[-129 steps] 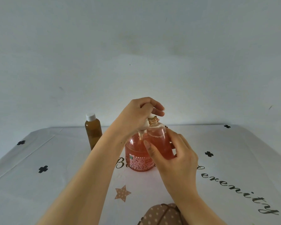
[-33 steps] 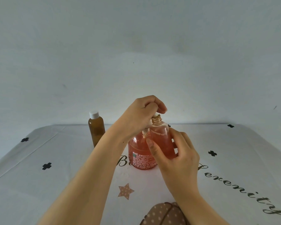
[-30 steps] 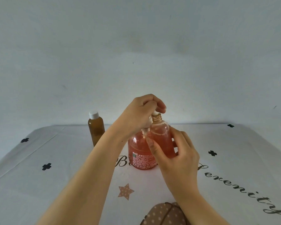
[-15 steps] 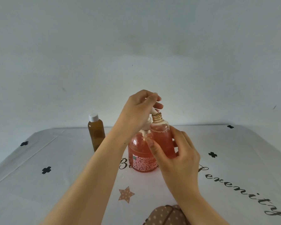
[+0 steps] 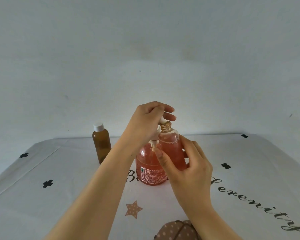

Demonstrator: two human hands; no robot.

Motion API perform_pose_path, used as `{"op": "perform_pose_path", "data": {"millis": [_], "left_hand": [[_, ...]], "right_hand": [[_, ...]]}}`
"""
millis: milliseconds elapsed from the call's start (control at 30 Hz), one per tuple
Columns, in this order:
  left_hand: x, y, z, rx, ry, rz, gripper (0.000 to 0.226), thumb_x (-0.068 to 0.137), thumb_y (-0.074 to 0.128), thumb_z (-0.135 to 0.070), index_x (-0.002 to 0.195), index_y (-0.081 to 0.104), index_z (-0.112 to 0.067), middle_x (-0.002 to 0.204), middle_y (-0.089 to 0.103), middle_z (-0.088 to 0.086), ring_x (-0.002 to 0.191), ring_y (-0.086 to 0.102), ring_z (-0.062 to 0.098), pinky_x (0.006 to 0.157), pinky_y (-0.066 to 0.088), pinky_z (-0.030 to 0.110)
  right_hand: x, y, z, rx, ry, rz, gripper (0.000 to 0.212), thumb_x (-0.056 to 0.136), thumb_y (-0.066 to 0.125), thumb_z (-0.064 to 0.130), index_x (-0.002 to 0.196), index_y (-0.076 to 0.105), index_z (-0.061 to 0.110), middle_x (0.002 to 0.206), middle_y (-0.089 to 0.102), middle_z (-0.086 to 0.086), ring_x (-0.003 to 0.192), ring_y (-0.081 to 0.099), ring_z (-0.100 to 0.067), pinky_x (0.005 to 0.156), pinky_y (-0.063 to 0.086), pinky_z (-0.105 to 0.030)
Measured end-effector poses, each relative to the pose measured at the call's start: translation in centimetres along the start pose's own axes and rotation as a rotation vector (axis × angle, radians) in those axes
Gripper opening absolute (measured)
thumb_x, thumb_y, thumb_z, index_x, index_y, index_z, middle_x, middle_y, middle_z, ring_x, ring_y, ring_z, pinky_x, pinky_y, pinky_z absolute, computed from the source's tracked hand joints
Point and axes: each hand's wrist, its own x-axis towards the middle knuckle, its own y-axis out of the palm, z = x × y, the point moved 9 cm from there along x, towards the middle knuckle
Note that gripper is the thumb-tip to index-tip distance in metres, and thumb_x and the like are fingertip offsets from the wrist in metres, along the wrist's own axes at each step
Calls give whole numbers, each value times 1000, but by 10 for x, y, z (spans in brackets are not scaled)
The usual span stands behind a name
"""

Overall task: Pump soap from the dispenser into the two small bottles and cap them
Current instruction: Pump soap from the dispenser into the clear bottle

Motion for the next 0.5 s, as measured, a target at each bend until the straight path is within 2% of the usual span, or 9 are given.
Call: {"op": "perform_pose_path", "data": {"millis": [100, 167, 300, 367, 500], "left_hand": [[-1, 3, 0, -34, -11, 28, 36, 97, 34, -6, 98, 69, -16, 91, 74, 4, 75, 68, 11, 64, 56, 27], [-2, 6, 1, -2, 3, 48, 38, 97, 33, -6, 100, 69, -19, 94, 73, 2, 77, 68, 10, 62, 56, 28], [-3, 8, 5, 101, 25, 82, 38, 96, 33, -8, 98, 69, -22, 100, 70, -4, 86, 70, 13, 80, 54, 53], [-3, 9, 5, 142, 26, 102, 39, 97, 32, -9, 99, 68, -23, 104, 69, -6, 90, 69, 15, 84, 54, 54], [-3, 8, 4, 166, 29, 92, 39, 97, 32, -11, 97, 69, -25, 103, 70, -8, 92, 69, 16, 84, 55, 52]], "right_hand": [[-1, 2, -2, 0, 12, 13, 62, 74, 51, 82, 115, 65, 38, 97, 63, 20, 88, 62, -1, 72, 56, -30], [-2, 2, -4, -15, 14, 11, 62, 73, 50, 83, 115, 64, 40, 97, 62, 21, 88, 61, -1, 73, 56, -34], [-3, 2, -5, -13, 20, 17, 60, 73, 51, 83, 112, 65, 40, 95, 60, 20, 86, 62, -3, 70, 57, -32], [-3, 2, -7, -10, 18, 15, 55, 73, 54, 80, 110, 65, 40, 95, 60, 19, 83, 63, -2, 70, 57, -32], [-3, 2, -8, -16, 21, 12, 52, 74, 57, 75, 110, 66, 39, 95, 60, 19, 81, 62, -1, 71, 57, -33]]}}
